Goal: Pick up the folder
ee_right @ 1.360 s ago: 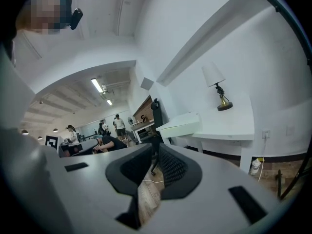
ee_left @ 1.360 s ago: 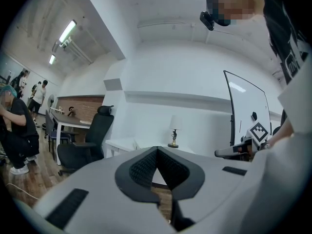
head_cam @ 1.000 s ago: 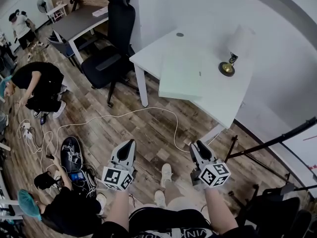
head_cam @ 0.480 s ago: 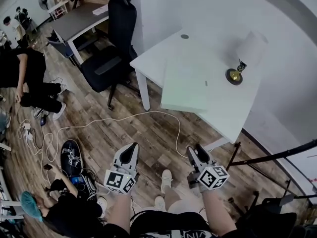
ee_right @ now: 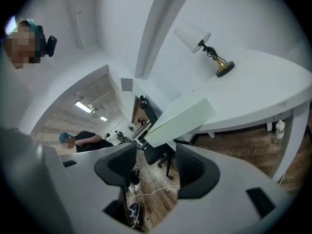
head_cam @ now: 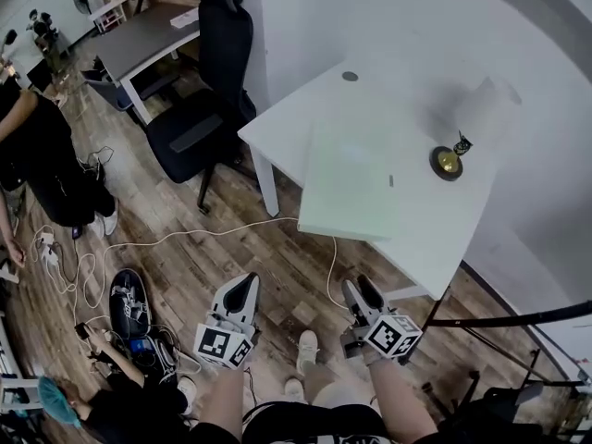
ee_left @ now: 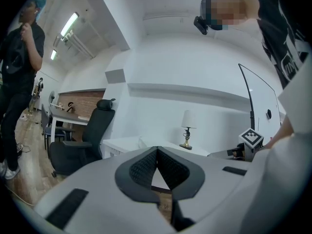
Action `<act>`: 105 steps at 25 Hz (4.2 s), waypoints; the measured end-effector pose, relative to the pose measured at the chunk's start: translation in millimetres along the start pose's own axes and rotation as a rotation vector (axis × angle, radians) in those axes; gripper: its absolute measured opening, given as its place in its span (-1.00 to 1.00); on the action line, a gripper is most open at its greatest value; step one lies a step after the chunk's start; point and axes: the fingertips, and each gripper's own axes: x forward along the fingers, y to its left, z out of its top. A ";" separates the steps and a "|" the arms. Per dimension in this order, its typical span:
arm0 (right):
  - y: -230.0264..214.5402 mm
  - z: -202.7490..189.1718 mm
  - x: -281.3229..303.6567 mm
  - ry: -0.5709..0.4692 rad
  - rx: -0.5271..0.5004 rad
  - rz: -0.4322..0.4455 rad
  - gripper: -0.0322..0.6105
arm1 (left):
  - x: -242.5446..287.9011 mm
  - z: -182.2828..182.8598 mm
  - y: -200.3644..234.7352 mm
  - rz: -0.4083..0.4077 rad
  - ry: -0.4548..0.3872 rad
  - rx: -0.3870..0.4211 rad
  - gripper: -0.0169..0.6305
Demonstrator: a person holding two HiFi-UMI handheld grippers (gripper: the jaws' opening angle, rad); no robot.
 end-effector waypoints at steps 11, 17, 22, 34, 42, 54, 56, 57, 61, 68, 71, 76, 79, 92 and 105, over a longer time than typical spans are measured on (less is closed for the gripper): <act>-35.2 13.3 52.4 0.006 0.168 0.013 -0.05 | 56.7 -2.5 10.1 0.020 0.020 0.013 -0.91; -43.3 14.9 70.8 0.016 0.220 0.015 -0.01 | 72.3 -4.9 15.3 0.032 0.010 0.014 -0.91; -33.2 24.4 88.8 -0.021 0.299 0.095 0.06 | 82.6 -9.0 19.2 0.033 0.015 0.007 -0.91; -25.4 39.9 127.8 -0.082 0.385 0.186 0.21 | 111.9 -19.5 31.2 -0.003 0.042 0.004 -0.91; -40.8 40.6 143.7 -0.112 0.440 0.132 0.24 | 125.7 -23.4 44.6 -0.017 0.053 -0.004 -0.91; -60.6 31.6 168.3 -0.141 0.547 0.073 0.24 | 132.8 -32.6 60.8 -0.018 0.072 -0.018 -0.91; -63.0 30.3 171.0 -0.152 0.576 0.066 0.24 | 133.7 -34.4 62.1 -0.021 0.075 -0.021 -0.91; -62.6 30.3 172.2 -0.158 0.587 0.069 0.24 | 133.7 -35.4 62.7 -0.022 0.076 -0.023 -0.91; -60.7 35.4 176.4 -0.203 0.644 0.097 0.24 | 135.2 -38.6 63.8 -0.029 0.079 -0.029 -0.91; -69.0 38.1 181.5 -0.225 0.702 0.102 0.17 | 136.6 -46.9 59.6 -0.040 0.085 -0.038 -0.91; -67.6 38.3 180.7 -0.222 0.710 0.101 0.07 | 136.1 -47.7 57.9 -0.044 0.086 -0.039 -0.91; -69.3 41.3 176.4 -0.209 0.699 0.086 0.03 | 136.5 -43.4 55.5 -0.047 0.082 -0.037 -0.91; -67.1 42.2 175.4 -0.200 0.707 0.083 0.02 | 135.8 -41.1 55.8 -0.048 0.079 -0.034 -0.91; -50.7 62.2 159.3 -0.142 0.572 0.105 0.02 | 140.3 -22.3 41.7 -0.087 0.052 -0.022 -0.91; -37.4 106.5 129.2 -0.116 0.351 0.088 0.02 | 148.5 10.5 27.3 -0.120 0.017 -0.005 -0.91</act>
